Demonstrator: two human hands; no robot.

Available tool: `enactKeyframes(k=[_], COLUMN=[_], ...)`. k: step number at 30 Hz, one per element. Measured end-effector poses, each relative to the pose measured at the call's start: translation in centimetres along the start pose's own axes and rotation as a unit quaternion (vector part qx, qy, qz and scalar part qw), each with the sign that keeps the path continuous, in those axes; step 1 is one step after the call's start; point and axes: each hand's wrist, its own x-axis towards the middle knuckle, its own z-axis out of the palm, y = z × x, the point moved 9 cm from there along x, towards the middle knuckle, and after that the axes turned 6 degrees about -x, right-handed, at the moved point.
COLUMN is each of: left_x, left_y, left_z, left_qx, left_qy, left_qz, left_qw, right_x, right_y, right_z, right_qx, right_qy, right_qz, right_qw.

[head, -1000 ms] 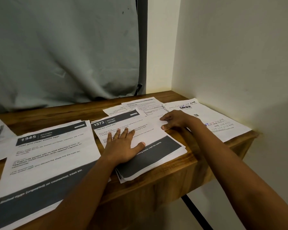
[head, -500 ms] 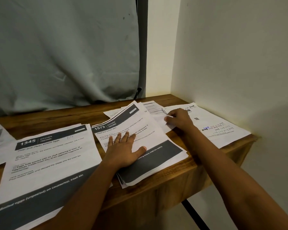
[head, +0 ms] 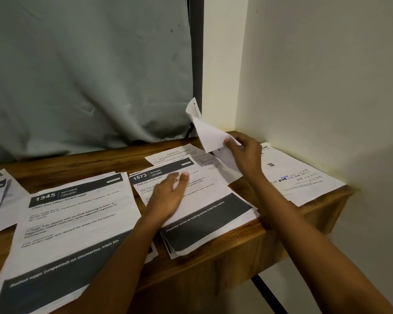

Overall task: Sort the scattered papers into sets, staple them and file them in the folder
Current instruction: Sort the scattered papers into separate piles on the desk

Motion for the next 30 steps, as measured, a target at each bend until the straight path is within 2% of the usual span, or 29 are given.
enactKeyframes(k=[2, 5, 7, 10, 13, 15, 17, 21, 23, 30], left_x=[0.3, 0.8, 0.8, 0.4, -0.3, -0.3, 0.0, 0.6, 0.9, 1.3], left_y=[-0.6, -1.6, -2.2, -3.1, -2.5, -2.2, -2.0, -2.1, -2.3, -2.5], left_z=[-1.5, -1.8, -2.2, -3.5, -4.8, -5.0, -4.9, -4.6, -4.4, -3.6], left_qx=[-0.154, -0.351, -0.397, -0.337, -0.214, -0.156, -0.112, -0.041, -0.022, 0.096], left_qy=[0.063, 0.06, 0.079, 0.147, 0.197, 0.2, 0.201, 0.204, 0.202, 0.192], left_qz=[-0.057, -0.093, -0.104, -0.132, -0.083, -0.048, -0.024, -0.01, -0.012, 0.022], left_qw=[0.984, 0.93, 0.909, 0.92, 0.953, 0.966, 0.973, 0.978, 0.979, 0.977], right_x=[-2.4, -7.0, -9.7, -12.2, -12.6, -11.5, -10.1, -9.8, -10.2, -10.4], right_y=[-2.0, -4.8, -6.2, -6.1, -5.2, -4.5, -3.2, 0.5, 1.7, 2.3], right_z=[0.7, 2.1, 3.3, 5.0, 5.7, 5.2, 4.7, 5.7, 6.3, 6.8], right_qx=[-0.012, -0.041, -0.071, -0.111, -0.103, -0.1, -0.148, -0.312, -0.33, -0.339], right_qy=[-0.043, -0.128, -0.183, -0.266, -0.313, -0.289, -0.252, -0.264, -0.279, -0.284], right_qz=[-0.025, -0.065, -0.097, -0.093, -0.046, -0.008, 0.037, 0.089, 0.096, 0.077], right_qw=[0.999, 0.989, 0.976, 0.953, 0.943, 0.952, 0.956, 0.908, 0.897, 0.894])
